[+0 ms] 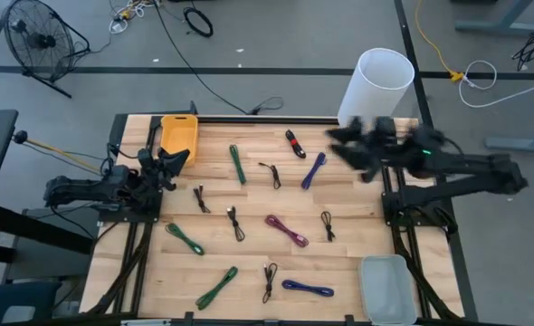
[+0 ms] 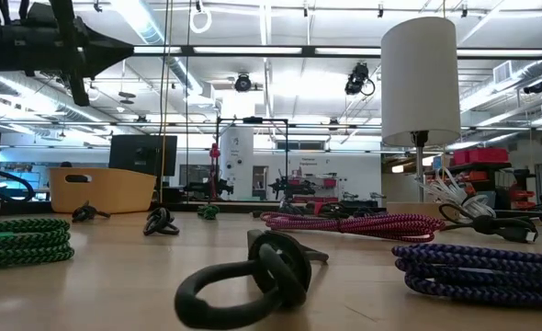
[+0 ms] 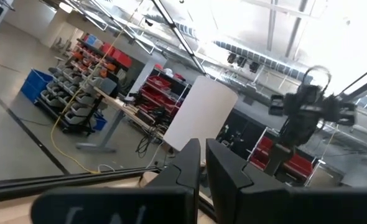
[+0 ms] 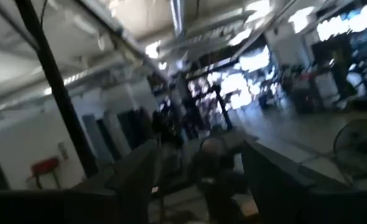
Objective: Pick & Place USB Port
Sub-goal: Put the violet charger cable into the gray bin
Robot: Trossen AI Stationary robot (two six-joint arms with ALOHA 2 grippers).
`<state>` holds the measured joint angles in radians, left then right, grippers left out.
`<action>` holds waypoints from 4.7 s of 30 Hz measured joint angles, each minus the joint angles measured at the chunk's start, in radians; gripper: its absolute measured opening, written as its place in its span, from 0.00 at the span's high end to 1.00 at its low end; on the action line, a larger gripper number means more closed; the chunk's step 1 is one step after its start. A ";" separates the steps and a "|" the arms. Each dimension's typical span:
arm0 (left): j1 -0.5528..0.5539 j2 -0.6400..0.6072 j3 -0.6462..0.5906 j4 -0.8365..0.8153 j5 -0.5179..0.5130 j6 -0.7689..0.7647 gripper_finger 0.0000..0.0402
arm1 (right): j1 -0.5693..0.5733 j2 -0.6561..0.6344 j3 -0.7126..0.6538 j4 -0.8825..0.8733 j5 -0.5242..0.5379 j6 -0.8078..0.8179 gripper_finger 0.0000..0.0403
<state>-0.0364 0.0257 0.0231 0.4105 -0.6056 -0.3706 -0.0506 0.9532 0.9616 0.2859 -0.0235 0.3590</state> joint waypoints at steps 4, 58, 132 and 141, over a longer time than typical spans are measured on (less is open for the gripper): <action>0.000 0.000 0.000 -0.021 0.000 0.000 0.93 | -0.006 0.168 0.184 -0.086 -0.131 -0.106 0.41; 0.000 0.000 0.000 -0.042 0.220 -0.013 0.93 | -0.238 0.791 0.105 -0.993 0.139 0.926 0.39; 0.000 0.000 0.000 -0.103 0.240 -0.009 0.93 | -0.105 0.503 0.045 -1.108 0.069 0.897 1.00; 0.000 0.000 0.000 -0.103 0.240 -0.009 0.93 | 0.216 0.253 0.133 -1.283 0.020 1.173 1.00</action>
<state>-0.0364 0.0257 0.0227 0.3077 -0.3653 -0.3794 0.1655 1.2063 1.0944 -0.9972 -0.0034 1.5318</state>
